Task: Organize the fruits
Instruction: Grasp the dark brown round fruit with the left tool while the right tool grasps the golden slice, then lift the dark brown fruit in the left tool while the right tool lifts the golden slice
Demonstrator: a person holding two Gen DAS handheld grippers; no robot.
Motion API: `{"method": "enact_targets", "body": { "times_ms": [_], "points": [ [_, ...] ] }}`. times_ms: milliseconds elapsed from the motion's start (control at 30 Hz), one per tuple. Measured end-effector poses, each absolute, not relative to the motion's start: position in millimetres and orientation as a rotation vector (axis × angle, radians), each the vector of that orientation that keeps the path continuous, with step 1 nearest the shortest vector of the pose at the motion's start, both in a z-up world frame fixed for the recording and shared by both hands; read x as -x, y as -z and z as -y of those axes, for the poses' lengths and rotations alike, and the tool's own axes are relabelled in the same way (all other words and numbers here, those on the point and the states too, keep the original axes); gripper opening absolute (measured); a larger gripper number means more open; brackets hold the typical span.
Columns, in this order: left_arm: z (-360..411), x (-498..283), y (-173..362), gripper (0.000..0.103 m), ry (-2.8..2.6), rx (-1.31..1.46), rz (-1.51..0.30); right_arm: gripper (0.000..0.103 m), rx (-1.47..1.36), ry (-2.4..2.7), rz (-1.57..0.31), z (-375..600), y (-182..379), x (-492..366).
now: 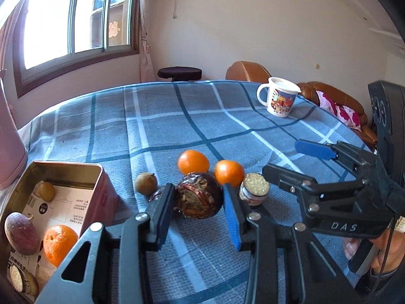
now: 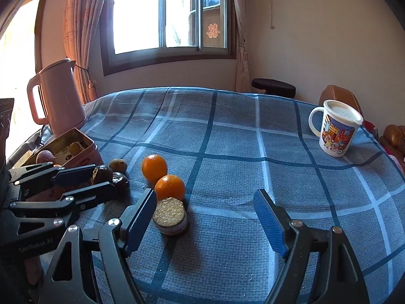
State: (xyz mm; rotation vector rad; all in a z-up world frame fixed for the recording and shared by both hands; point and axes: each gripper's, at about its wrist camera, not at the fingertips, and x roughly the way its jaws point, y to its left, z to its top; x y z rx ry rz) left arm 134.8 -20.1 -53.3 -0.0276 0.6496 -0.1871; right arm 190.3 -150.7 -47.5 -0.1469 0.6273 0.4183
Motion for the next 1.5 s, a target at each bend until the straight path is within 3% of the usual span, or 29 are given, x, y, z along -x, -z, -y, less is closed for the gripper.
{"method": "enact_targets", "body": {
  "times_ms": [167, 300, 367, 433, 600, 1500],
  "points": [
    [16, -137, 54, 0.04, 0.171, 0.045, -0.651, 0.078, 0.193, -0.459, -0.664, 133, 52, -192],
    [15, -135, 54, 0.04, 0.172, 0.049, -0.647, 0.058, 0.204, -0.495, -0.746, 121, 62, -201],
    [13, -134, 53, 0.04, 0.17, 0.058, -0.642, 0.057, 0.213, -0.491, -0.752, 120, 63, -202],
    [11, -134, 53, 0.04, 0.162, 0.064, -0.641, 0.048, 0.224, -0.492, -0.766, 118, 65, -203],
    [12, -132, 53, 0.04, 0.156, 0.061, -0.633, 0.037, 0.234, -0.521, -0.818, 113, 72, -207],
    [15, -117, 43, 0.04, 0.113, 0.016, -0.534, 0.037, 0.175, -0.552, -0.62, 126, 47, -183]
  ]
}}
